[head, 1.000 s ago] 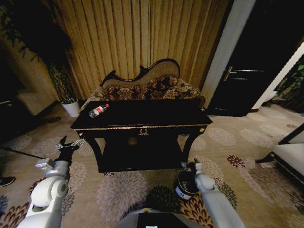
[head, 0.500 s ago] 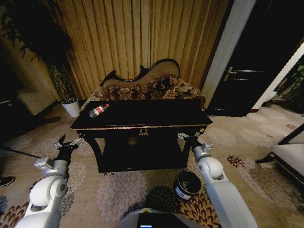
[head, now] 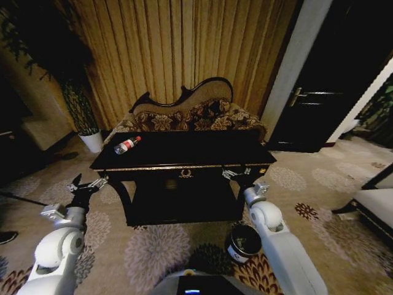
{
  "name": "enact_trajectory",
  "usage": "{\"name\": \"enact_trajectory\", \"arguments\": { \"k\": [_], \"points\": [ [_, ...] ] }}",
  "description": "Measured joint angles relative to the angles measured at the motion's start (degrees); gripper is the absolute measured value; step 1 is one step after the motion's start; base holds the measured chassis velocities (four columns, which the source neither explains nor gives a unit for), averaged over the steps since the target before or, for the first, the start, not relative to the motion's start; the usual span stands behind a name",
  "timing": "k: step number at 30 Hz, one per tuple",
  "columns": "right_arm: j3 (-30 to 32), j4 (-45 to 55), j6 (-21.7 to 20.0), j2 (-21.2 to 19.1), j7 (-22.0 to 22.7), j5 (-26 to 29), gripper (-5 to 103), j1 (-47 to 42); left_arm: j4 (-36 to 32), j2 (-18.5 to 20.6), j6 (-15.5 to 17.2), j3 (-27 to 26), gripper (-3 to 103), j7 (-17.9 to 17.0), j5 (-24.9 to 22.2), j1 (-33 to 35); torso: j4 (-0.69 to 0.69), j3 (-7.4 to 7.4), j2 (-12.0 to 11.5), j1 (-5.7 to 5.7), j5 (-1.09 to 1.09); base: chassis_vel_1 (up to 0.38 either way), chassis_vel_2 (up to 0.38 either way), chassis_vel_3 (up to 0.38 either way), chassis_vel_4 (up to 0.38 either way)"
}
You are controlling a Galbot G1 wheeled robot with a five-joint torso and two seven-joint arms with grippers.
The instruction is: Move to the front of the table and place the trash on the table into the trash bin.
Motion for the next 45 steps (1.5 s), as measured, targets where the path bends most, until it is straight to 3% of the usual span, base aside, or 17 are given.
{"name": "enact_trajectory", "arguments": {
  "k": [45],
  "points": [
    [-1.31, -1.88, 1.70, -0.50, -0.01, -2.00, 100, 1.29, -0.22, -0.68, -1.42, 0.70, 100, 1.51, 0.87, 0.34, 0.00, -0.01, 0.00, -0.02, 0.00, -0.099, 0.104, 0.099, -0.101]
  ]
}}
